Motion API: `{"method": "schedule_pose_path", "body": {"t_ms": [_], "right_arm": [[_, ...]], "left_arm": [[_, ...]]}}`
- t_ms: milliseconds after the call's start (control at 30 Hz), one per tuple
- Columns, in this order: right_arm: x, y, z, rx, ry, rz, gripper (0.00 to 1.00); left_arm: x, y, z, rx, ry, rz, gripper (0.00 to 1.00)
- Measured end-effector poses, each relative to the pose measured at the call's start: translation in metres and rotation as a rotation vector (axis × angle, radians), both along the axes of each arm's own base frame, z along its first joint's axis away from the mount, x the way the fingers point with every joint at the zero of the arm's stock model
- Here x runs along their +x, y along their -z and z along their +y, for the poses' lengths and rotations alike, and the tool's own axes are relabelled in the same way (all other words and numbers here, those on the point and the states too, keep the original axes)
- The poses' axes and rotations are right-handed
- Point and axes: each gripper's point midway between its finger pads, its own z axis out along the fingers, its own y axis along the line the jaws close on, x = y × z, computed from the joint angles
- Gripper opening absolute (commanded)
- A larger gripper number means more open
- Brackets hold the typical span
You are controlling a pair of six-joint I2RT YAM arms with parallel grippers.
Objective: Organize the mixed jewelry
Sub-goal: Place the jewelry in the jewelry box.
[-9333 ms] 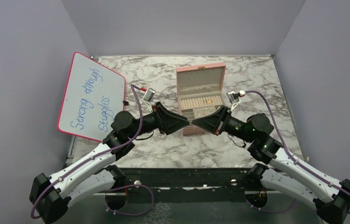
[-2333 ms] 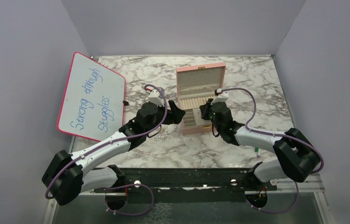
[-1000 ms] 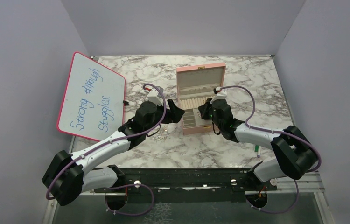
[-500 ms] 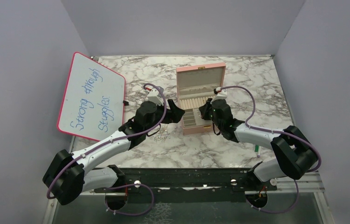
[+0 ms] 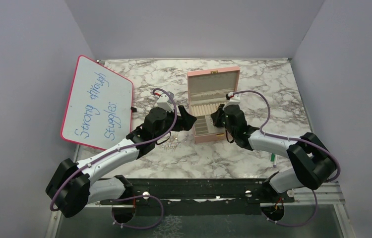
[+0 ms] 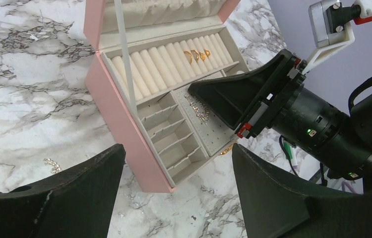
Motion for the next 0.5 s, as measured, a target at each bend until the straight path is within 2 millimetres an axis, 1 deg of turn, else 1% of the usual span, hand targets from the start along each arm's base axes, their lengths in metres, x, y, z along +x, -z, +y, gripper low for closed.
{"method": "schedule_pose_path", "body": {"t_ms": [100, 233, 333, 433, 500], "right_arm": [[-0.0008, 0.0006, 0.0014, -0.001, -0.011, 0.002, 0.12], [-0.0011, 0.0001, 0.0027, 0.0, -0.017, 0.006, 0.24], [-0.0002, -0.0021, 0.0035, 0.002, -0.016, 0.009, 0.29], [-0.0007, -0.0033, 0.0029, 0.0, -0.014, 0.014, 0.29], [-0.0005, -0.0066, 0.0031, 0.0, -0.014, 0.014, 0.23]], "left_arm": [[0.0003, 0.0001, 0.0002, 0.0, -0.001, 0.001, 0.8], [0.0002, 0.0001, 0.0002, 0.0, -0.001, 0.001, 0.8], [0.0002, 0.0001, 0.0002, 0.0, 0.0, 0.001, 0.8], [0.0, 0.0001, 0.0, -0.001, 0.001, 0.002, 0.8], [-0.0002, 0.0001, -0.0002, -0.003, 0.002, 0.003, 0.8]]}}
